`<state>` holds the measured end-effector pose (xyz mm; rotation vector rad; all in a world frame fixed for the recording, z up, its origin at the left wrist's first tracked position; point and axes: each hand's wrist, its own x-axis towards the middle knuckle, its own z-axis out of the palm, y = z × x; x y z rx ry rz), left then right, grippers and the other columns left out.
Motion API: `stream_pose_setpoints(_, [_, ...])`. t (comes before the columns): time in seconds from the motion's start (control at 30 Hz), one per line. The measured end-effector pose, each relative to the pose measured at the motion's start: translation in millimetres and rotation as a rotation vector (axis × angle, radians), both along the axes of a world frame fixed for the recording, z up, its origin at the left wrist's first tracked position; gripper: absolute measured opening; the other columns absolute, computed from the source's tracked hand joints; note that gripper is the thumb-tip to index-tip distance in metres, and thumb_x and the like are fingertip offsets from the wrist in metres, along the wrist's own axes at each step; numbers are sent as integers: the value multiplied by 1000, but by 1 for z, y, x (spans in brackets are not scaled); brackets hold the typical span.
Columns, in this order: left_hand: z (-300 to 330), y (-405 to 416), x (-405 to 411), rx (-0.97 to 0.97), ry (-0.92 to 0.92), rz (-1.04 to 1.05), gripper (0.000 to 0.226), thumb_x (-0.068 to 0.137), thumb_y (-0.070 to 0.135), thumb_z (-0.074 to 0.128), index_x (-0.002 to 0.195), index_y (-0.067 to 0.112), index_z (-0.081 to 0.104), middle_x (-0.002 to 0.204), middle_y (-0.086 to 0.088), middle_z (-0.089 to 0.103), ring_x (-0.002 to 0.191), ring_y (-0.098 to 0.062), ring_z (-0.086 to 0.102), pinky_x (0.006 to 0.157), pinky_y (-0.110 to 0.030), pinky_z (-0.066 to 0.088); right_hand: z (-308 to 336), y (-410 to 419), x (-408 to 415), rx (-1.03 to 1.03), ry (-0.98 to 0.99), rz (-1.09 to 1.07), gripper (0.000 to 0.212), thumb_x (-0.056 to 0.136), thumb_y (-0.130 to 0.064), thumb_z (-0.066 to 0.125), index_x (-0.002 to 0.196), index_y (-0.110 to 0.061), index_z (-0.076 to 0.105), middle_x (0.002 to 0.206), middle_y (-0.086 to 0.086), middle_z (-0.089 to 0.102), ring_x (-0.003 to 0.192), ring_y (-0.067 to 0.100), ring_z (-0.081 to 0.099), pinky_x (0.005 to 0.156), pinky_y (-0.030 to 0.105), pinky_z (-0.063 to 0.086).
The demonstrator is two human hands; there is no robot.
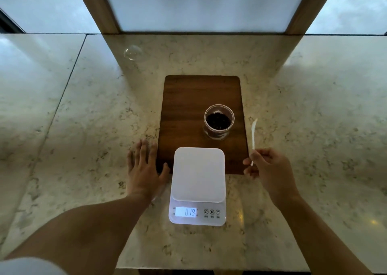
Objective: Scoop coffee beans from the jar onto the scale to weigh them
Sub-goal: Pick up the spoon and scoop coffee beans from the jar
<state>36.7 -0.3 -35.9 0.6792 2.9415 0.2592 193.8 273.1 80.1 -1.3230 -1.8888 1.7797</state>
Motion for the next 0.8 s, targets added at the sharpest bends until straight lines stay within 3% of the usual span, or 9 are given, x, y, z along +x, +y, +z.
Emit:
stream_pose_setpoints(0.1, [0,0,0,12,5,5,78,90,55,30,156,17,13,166,-12,10,153,-22,-9,122,-50,-1,11,8,-13,68,53,37,11,89,-19,68,91,-9,64,70,9,74,49,18,64,43,23,49])
stream_pose_setpoints(0.27, [-3,-2,-1,0,-2,-2,79,91,58,27,157,18,11,167,-11,6,152,-22,-12,122,-49,-4,20,17,-37,313,30,202,9,89,-24,69,89,-16,66,67,2,73,51,17,68,52,30,55])
stream_pose_setpoints(0.43, [0,-1,1,3,1,-10,80,90,59,25,157,17,14,166,-12,6,152,-22,-13,122,-48,-6,19,17,-48,582,-42,306,7,89,-26,69,89,-19,68,65,-7,70,46,4,64,47,11,48])
stream_pose_setpoints(0.5, [2,-1,0,8,-4,-12,80,89,59,25,157,17,15,166,-12,6,152,-22,-12,122,-47,-6,18,18,-49,648,-80,353,7,89,-24,70,89,-17,70,65,-7,69,44,2,63,45,10,46])
stream_pose_setpoints(0.67, [6,1,1,32,-15,-7,81,88,58,27,156,15,17,166,-13,7,152,-24,-10,122,-48,-5,22,25,-55,837,-149,457,14,87,-24,72,96,-14,73,73,-1,74,51,6,64,57,26,58])
stream_pose_setpoints(0.8, [6,1,2,53,-6,-3,80,88,57,28,156,15,20,166,-13,8,153,-23,-9,122,-48,-4,25,30,-65,962,-220,484,15,85,-27,75,94,-14,75,72,4,74,55,15,63,56,28,55])
